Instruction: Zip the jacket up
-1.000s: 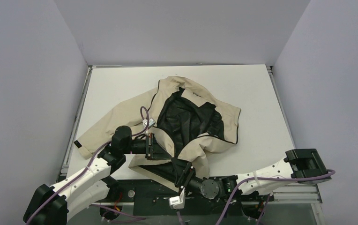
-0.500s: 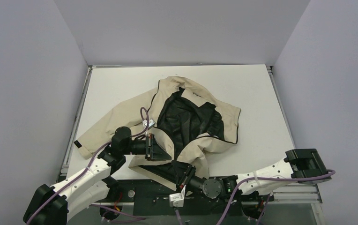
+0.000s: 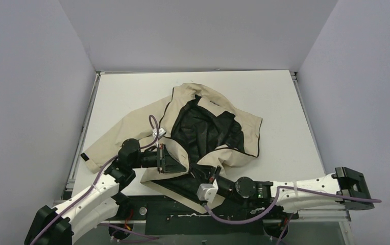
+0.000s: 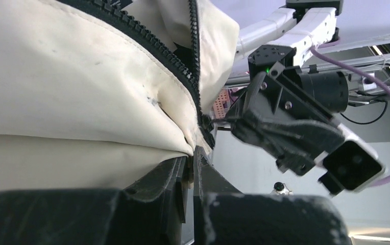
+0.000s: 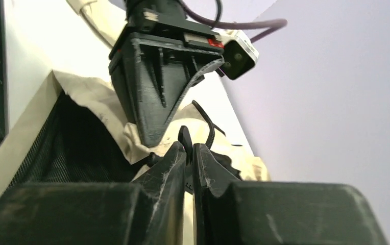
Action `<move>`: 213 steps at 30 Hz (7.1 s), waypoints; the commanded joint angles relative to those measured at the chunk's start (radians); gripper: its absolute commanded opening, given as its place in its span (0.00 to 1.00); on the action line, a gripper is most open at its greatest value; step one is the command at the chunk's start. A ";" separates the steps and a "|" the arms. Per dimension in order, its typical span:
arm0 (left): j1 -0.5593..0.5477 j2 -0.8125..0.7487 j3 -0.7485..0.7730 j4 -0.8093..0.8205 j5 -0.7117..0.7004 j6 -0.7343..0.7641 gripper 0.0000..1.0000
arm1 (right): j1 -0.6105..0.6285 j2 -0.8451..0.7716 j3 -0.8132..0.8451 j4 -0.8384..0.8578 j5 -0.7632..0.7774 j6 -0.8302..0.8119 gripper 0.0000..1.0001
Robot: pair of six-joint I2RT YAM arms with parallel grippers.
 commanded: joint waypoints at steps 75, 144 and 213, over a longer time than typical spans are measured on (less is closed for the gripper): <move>0.179 0.069 0.397 -0.729 -0.477 0.524 0.00 | -1.169 0.134 0.370 -0.007 0.156 0.412 0.00; 0.648 0.382 0.776 -0.718 -0.673 0.633 0.75 | -1.522 0.068 0.239 -0.323 -0.227 1.119 0.75; 0.568 0.786 -0.043 0.897 -1.069 1.083 0.94 | -1.651 0.580 -0.121 0.574 -0.041 0.872 1.00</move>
